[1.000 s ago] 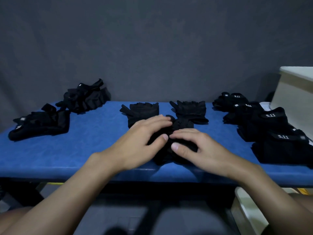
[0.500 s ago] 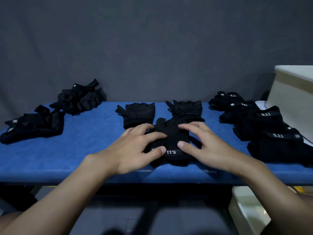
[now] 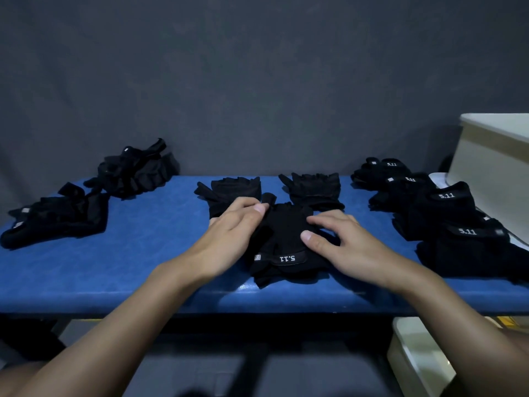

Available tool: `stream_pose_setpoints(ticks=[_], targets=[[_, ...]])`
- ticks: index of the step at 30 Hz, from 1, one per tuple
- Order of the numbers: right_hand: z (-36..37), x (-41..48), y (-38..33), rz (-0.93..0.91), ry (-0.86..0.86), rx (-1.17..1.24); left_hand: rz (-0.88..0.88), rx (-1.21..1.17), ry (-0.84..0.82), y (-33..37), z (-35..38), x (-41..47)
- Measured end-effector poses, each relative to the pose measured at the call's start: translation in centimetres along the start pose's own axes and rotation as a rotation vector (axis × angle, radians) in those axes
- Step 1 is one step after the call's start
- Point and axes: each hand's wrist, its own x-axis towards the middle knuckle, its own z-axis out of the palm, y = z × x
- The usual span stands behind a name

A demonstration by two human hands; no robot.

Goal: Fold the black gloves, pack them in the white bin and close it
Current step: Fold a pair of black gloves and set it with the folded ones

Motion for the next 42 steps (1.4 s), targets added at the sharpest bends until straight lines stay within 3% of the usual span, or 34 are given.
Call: stream_pose_setpoints(ticks=[4,10,16,22,27,35,42], targets=[[0.0,0.1,-0.1,-0.047,0.017,0.046,0.050,-0.017,0.043,0.4,0.1,-0.4],[0.1,0.3,0.0,-0.005,0.019,0.117,0.072,0.248,0.061,-0.6,0.4,-0.4],[-0.1,0.2,0.0,0.028,0.073,0.133,0.073,0.307,0.074,-0.4,0.4,-0.4],[-0.4,-0.5,-1.0,-0.157,0.085,0.327,0.209,0.375,0.136,0.2,-0.4,-1.2],[0.0,-0.9,-0.9,-0.298,-0.029,0.180,0.406,0.450,-0.006,0.7,-1.0,-2.4],[-0.4,-1.3,-0.6,-0.266,-0.051,0.167,0.412,0.532,-0.128,0.8,-1.6,-3.2],[-1.0,-1.9,-0.3,-0.194,-0.218,0.149,0.410,0.637,-0.166,0.8,-1.8,-3.4]])
